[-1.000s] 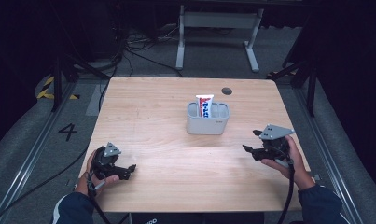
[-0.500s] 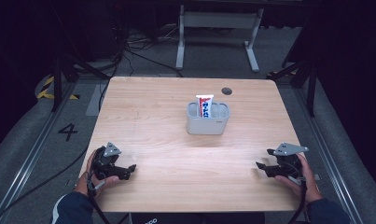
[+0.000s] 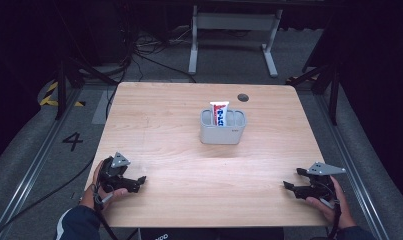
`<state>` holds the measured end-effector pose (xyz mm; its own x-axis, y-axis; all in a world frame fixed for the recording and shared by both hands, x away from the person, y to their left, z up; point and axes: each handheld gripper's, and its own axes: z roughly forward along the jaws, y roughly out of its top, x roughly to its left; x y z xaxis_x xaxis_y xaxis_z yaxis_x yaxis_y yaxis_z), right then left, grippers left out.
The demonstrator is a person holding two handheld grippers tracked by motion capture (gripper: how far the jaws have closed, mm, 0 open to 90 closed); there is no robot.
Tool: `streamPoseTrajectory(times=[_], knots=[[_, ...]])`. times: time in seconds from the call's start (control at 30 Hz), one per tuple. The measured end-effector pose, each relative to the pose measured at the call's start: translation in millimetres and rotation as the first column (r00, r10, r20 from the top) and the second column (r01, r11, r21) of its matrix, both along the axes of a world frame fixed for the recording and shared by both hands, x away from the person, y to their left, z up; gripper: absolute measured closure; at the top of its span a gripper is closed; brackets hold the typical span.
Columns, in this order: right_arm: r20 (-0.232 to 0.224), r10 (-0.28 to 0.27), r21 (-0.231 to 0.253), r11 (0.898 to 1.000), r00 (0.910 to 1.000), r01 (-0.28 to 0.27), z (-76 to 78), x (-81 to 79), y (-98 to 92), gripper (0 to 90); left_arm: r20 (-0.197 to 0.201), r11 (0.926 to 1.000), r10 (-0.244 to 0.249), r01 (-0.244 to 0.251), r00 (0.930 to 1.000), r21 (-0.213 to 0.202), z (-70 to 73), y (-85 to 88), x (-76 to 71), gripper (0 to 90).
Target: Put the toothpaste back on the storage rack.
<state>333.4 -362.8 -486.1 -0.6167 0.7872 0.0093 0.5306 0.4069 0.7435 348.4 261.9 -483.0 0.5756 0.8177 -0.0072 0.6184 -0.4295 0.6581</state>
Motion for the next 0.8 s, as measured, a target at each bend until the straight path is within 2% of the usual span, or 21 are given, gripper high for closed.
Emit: streamPoseTrajectory(times=[0.8], knots=[[0.001,-0.004,-0.002,1.000,1.0000,0.004,-0.2,0.1,0.0,20.6,0.004,1.0000,0.007,-0.007,1.0000,0.000,-0.2,-0.9,0.3,0.2]])
